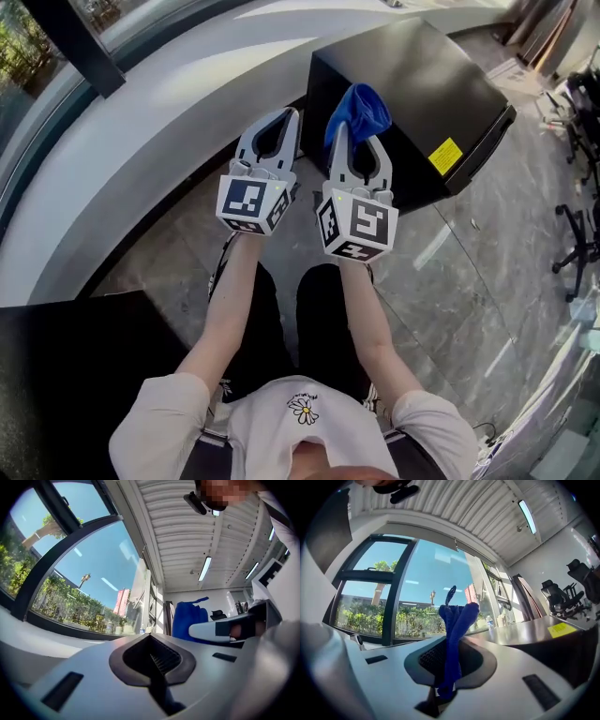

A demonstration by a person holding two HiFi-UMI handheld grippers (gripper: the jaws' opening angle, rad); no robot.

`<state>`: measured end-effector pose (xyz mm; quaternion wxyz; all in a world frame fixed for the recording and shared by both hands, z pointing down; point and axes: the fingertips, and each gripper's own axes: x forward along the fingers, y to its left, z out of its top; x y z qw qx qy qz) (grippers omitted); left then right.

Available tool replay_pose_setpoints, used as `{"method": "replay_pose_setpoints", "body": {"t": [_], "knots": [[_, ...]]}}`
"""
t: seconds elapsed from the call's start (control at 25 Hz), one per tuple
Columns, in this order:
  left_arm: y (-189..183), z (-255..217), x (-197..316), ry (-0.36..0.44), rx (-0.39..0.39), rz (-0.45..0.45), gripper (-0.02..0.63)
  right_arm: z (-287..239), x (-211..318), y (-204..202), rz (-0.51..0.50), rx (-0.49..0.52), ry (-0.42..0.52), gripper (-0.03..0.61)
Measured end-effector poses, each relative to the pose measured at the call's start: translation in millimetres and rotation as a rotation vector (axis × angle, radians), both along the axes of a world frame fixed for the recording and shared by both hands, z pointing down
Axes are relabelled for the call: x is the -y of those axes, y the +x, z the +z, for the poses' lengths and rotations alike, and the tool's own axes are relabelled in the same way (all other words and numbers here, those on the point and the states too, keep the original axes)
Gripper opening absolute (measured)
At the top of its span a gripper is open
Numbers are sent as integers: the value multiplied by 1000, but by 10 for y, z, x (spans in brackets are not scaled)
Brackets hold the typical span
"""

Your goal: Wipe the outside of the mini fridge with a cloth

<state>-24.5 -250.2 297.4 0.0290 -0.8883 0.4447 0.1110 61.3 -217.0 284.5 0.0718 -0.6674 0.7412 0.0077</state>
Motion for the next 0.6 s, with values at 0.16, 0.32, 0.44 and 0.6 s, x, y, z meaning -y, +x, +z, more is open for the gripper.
{"method": "replay_pose_setpoints", "body": {"t": [0.16, 0.32, 0.44, 0.6], "knots": [[-137, 153, 189, 5, -20, 28, 5, 74, 279, -125, 25, -7, 12, 61], [-308, 323, 229, -13, 2, 57, 5, 211, 522, -219, 74, -31, 9, 61], [-446, 371, 319, -15, -6, 49, 5, 323, 763, -357, 81, -66, -10, 61], [-677, 489, 405, -18, -43, -8, 5, 396, 1059, -485, 96, -95, -25, 61]]}}
